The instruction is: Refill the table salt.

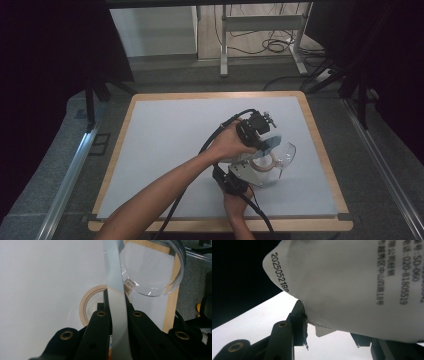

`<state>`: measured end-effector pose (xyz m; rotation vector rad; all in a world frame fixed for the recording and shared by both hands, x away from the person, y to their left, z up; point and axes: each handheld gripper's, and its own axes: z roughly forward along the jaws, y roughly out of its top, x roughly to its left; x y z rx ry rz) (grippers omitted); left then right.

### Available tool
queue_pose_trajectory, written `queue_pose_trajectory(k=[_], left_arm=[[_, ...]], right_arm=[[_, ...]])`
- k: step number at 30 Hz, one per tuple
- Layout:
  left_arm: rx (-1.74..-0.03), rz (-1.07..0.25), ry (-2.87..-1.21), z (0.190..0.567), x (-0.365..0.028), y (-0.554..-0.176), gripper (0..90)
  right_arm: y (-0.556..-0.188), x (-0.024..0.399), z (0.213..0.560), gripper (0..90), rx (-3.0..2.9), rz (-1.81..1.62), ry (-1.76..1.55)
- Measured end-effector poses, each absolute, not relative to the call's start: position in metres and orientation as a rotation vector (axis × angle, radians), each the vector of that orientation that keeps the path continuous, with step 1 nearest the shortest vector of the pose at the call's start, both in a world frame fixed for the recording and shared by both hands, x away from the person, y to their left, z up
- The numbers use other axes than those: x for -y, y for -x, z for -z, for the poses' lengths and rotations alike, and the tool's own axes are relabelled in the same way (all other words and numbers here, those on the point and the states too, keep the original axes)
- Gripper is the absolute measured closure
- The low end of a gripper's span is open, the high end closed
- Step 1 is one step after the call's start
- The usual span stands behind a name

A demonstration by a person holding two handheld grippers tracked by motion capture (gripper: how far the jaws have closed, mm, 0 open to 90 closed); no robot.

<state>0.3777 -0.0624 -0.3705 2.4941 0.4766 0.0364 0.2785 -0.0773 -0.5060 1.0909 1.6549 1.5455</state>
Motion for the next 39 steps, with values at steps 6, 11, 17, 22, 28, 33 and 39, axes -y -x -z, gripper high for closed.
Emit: queue_pose_trajectory(k=[6,11,17,22,28,33,39], left_arm=[[-0.475,-0.037,-2.497,0.3707,0.0622,-0.3778,90.0],[-0.475,-0.037,-2.498,0.3704,0.0621,-0.3774,90.0],[-0.475,-0.040,-2.504,0.3700,0.0622,-0.3765,90.0],[-0.475,-0.041,-2.504,0.3696,0.0623,-0.3764,90.0],[-0.476,-0.042,-2.506,0.3696,0.0622,-0.3765,90.0],[-0.471,-0.043,-2.506,0.3696,0.0627,-0.3768,90.0],[-0.472,-0.045,-2.505,0.3683,0.0634,-0.3764,90.0]], right_arm=[[-0.2786,0.0773,0.5061,54.4,-1.658,-1.544,-1.086],[-0.2784,0.0772,0.5058,54.4,-1.658,-1.543,-1.084],[-0.2777,0.0762,0.5056,54.4,-1.652,-1.551,-1.092],[-0.2779,0.0759,0.5052,54.6,-1.649,-1.554,-1.091],[-0.2780,0.0754,0.5052,54.6,-1.649,-1.556,-1.093],[-0.2781,0.0759,0.5049,54.6,-1.650,-1.555,-1.089],[-0.2787,0.0762,0.5041,54.7,-1.644,-1.553,-1.084]])
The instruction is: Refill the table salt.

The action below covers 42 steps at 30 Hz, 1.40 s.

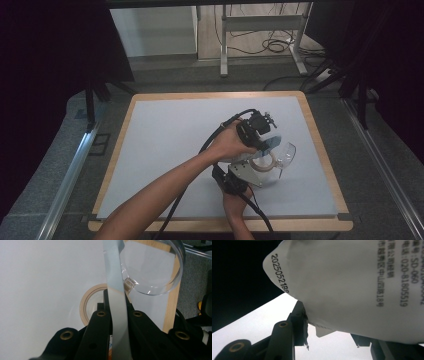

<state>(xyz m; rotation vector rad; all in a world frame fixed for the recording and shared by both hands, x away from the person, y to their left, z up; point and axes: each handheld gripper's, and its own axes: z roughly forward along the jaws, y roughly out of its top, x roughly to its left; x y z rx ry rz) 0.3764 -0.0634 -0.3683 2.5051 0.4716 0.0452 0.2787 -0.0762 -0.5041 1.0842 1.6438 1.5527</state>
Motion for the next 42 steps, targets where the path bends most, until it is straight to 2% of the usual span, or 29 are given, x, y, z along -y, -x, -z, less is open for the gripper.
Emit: queue_pose_trajectory(k=[42], left_arm=[[-0.471,-0.037,-2.519,0.3722,0.0682,-0.3814,90.0]], right_arm=[[-0.2832,0.0783,0.5059,55.2,-1.628,-1.556,-1.109]])
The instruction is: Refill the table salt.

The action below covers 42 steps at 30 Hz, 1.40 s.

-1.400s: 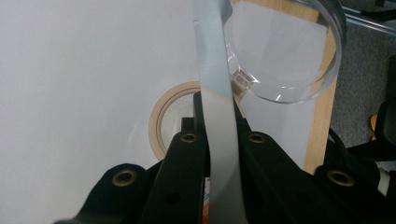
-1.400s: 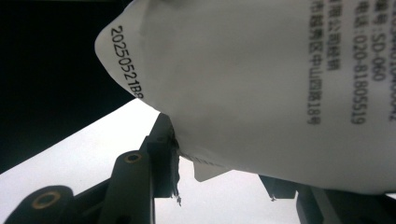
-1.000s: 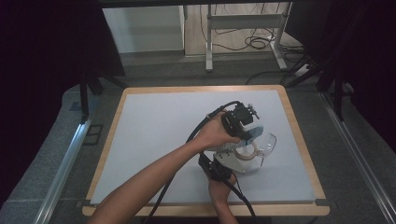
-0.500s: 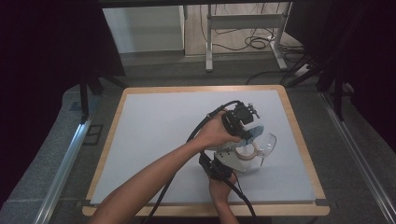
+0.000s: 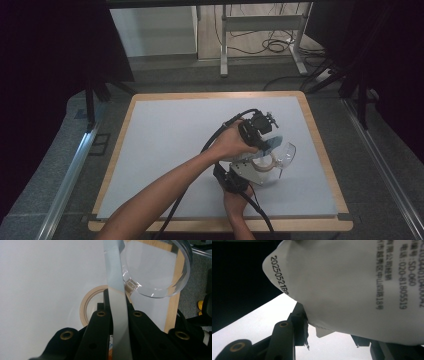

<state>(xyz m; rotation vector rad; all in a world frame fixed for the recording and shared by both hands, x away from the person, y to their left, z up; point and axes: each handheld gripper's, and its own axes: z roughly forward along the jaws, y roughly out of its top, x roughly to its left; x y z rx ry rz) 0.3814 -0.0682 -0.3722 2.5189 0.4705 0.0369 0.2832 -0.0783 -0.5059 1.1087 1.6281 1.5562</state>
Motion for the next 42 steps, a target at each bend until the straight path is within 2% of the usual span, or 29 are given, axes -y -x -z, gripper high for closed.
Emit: queue_pose_trajectory(k=[42], left_arm=[[-0.465,-0.045,-2.525,0.3698,0.0681,-0.3801,90.0]], right_arm=[[-0.2836,0.0767,0.5022,55.7,-1.623,-1.534,-1.086]])
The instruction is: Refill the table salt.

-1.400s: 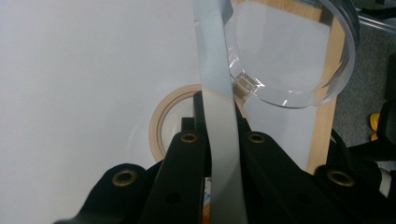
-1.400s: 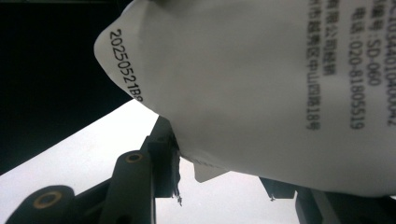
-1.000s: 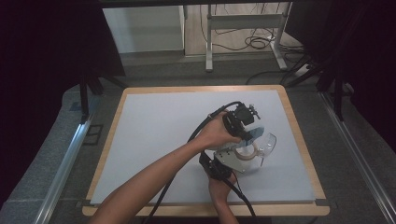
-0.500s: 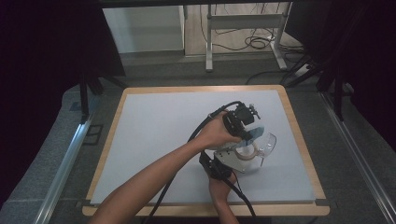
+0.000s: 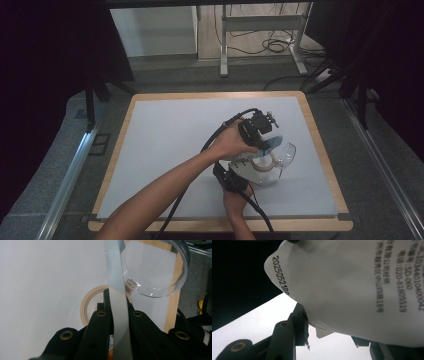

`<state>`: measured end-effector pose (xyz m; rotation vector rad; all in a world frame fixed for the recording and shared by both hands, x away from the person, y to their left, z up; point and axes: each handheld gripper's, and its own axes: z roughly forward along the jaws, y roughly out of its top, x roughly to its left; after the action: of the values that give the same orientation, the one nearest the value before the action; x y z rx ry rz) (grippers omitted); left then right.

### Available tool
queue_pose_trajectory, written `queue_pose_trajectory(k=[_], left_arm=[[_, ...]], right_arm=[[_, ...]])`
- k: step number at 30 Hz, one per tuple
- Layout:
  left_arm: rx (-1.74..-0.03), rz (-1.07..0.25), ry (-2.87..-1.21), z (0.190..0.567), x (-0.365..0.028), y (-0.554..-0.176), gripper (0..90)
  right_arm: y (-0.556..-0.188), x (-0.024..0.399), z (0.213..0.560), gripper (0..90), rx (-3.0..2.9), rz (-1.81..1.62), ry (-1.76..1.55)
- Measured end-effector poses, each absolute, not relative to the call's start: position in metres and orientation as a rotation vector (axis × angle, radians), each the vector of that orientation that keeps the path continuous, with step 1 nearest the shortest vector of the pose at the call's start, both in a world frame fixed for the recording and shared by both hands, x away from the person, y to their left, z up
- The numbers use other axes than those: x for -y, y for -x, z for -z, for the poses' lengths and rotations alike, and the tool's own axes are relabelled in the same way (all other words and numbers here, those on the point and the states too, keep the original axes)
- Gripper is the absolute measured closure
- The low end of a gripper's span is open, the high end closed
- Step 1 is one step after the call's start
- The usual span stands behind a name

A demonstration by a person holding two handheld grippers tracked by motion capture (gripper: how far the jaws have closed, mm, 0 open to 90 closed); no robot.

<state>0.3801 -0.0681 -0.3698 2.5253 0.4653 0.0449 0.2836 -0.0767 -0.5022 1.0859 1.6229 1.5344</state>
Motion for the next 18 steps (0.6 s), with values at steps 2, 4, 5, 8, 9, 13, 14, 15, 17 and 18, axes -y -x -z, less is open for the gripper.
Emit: queue_pose_trajectory(k=[2,4,5,8,9,13,14,15,17,18], left_arm=[[-0.466,-0.045,-2.521,0.3706,0.0683,-0.3803,90.0],[-0.465,-0.044,-2.522,0.3707,0.0685,-0.3804,90.0],[-0.464,-0.043,-2.523,0.3709,0.0686,-0.3804,90.0],[-0.464,-0.044,-2.521,0.3715,0.0691,-0.3805,90.0],[-0.463,-0.044,-2.521,0.3716,0.0693,-0.3804,90.0],[-0.461,-0.046,-2.528,0.3714,0.0698,-0.3799,90.0],[-0.462,-0.046,-2.528,0.3715,0.0698,-0.3798,90.0],[-0.460,-0.046,-2.529,0.3716,0.0699,-0.3797,90.0],[-0.459,-0.045,-2.526,0.3719,0.0699,-0.3792,90.0],[-0.460,-0.046,-2.526,0.3719,0.0698,-0.3791,90.0]], right_arm=[[-0.2837,0.0767,0.5025,55.7,-1.623,-1.534,-1.086],[-0.2837,0.0769,0.5027,55.7,-1.626,-1.535,-1.087],[-0.2837,0.0769,0.5029,55.7,-1.624,-1.535,-1.087],[-0.2836,0.0769,0.5031,55.8,-1.623,-1.538,-1.095],[-0.2838,0.0767,0.5033,55.8,-1.619,-1.539,-1.096],[-0.2833,0.0774,0.5037,55.8,-1.622,-1.540,-1.097],[-0.2831,0.0775,0.5037,55.8,-1.621,-1.541,-1.098],[-0.2830,0.0775,0.5038,55.8,-1.621,-1.541,-1.099],[-0.2829,0.0773,0.5042,55.9,-1.616,-1.542,-1.098],[-0.2827,0.0772,0.5041,55.9,-1.615,-1.543,-1.099]])
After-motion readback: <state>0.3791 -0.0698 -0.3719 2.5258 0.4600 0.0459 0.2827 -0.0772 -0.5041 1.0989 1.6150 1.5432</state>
